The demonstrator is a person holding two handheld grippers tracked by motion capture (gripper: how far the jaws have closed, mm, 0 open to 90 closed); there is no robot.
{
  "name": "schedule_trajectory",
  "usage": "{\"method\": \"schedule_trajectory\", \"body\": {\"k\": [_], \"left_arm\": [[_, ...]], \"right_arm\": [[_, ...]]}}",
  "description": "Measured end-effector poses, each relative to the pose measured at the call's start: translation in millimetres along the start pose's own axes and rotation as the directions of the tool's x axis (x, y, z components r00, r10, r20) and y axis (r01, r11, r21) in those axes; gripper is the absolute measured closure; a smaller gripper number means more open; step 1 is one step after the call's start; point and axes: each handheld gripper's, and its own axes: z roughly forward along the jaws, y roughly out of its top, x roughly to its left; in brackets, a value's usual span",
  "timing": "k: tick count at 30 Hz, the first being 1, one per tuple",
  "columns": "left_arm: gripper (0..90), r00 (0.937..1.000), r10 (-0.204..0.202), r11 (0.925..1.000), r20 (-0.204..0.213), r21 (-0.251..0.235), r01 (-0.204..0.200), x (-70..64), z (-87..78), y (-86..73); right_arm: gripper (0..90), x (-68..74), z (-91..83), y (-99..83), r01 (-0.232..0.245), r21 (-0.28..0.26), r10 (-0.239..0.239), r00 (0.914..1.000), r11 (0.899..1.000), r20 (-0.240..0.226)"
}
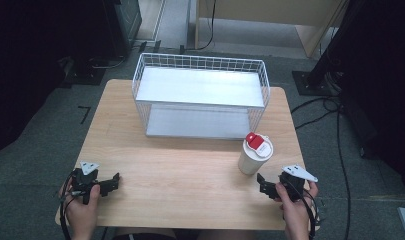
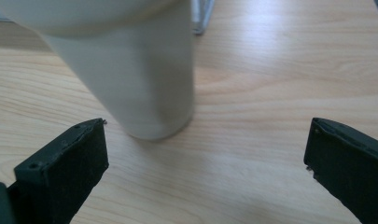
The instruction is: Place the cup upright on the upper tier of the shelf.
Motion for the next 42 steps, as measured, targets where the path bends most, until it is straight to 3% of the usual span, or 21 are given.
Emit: {"method": "schedule_trajectory", "body": {"k": [10, 19, 30, 31, 42], "left_arm": [[0.0, 1.0000, 0.000, 1.0000, 0.000, -0.001, 0.000, 0.0, 0.1, 0.0], [0.0, 1.0000, 0.000, 1.0000, 0.000, 0.000, 0.000, 0.0, 0.0, 0.0], [0.0, 1.0000, 0.001, 1.0000, 0.001, 0.000, -0.001, 0.0, 0.0, 0.0], [0.0, 1.0000, 0.000, 1.0000, 0.001, -0.001, 0.000, 0.0, 0.1, 0.0], [0.0, 1.0000, 0.001, 1.0000, 0.002, -0.001, -0.001, -0.2, 0.1, 0.0]], "right_arm": [[0.0, 20.2, 8.8, 14.9, 0.023, -0.044, -0.026, 0.9980, 0.999, -0.057], [0.0, 30.9, 17.2, 27.5, -0.003, -0.093, -0.006, 0.9955, 0.996, -0.095], [0.0, 40.0, 27.9, 44.7, -0.034, -0.154, 0.024, 0.9974, 0.987, -0.068], [0.0, 42.7, 31.2, 48.6, -0.051, -0.158, 0.045, 0.9980, 0.986, -0.044], [0.0, 47.4, 39.7, 52.6, -0.070, -0.182, 0.069, 0.9976, 0.981, -0.011]]}}
